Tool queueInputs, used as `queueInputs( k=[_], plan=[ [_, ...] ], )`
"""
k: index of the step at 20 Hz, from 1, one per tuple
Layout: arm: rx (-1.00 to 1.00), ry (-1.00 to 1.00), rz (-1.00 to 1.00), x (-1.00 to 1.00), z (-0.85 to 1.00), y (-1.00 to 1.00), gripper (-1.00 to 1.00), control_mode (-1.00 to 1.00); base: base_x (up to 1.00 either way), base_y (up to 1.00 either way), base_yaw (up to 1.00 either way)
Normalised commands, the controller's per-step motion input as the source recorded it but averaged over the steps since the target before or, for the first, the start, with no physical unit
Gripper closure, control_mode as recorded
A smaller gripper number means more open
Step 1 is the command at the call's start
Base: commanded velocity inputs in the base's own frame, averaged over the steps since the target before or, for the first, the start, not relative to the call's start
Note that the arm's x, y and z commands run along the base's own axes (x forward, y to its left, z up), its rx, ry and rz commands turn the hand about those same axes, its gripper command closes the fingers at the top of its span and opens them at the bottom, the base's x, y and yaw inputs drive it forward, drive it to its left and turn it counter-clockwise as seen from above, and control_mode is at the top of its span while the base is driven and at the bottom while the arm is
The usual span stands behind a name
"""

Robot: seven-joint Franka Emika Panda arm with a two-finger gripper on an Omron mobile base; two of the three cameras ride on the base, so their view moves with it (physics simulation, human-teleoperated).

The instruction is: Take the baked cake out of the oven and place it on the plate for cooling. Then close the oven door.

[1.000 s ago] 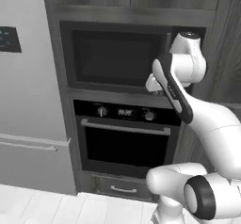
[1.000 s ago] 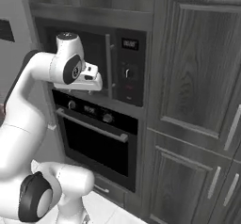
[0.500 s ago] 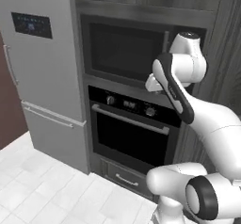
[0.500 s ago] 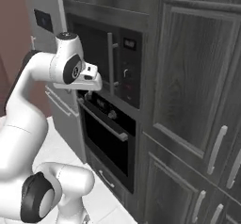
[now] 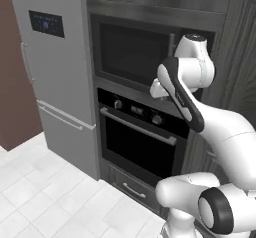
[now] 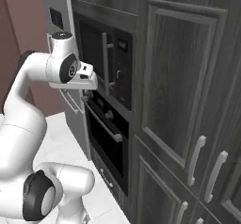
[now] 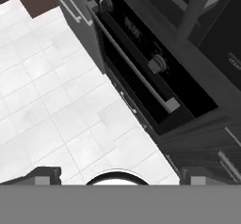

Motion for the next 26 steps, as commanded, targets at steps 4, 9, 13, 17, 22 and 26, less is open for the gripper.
queueInputs(
  k=[4,9,13,17,22,26],
  plan=[
    [0.00,0.00,0.00,0.00,0.00,0.00,-1.00,1.00,0.00,-0.54,0.16],
    [0.00,0.00,0.00,0.00,0.00,0.00,-1.00,1.00,0.00,-0.55,0.13],
    [0.00,0.00,0.00,0.00,0.00,0.00,-1.00,1.00,0.02,-0.34,0.12],
    [0.00,0.00,0.04,0.00,-0.04,0.02,-1.00,-1.00,0.00,-0.02,0.04],
    [-0.09,0.00,0.04,0.00,-0.04,0.62,-1.00,-1.00,0.00,0.00,0.00],
    [-0.18,0.00,0.00,0.08,-0.21,0.99,-1.00,-1.00,0.00,0.00,0.00]
  ],
)
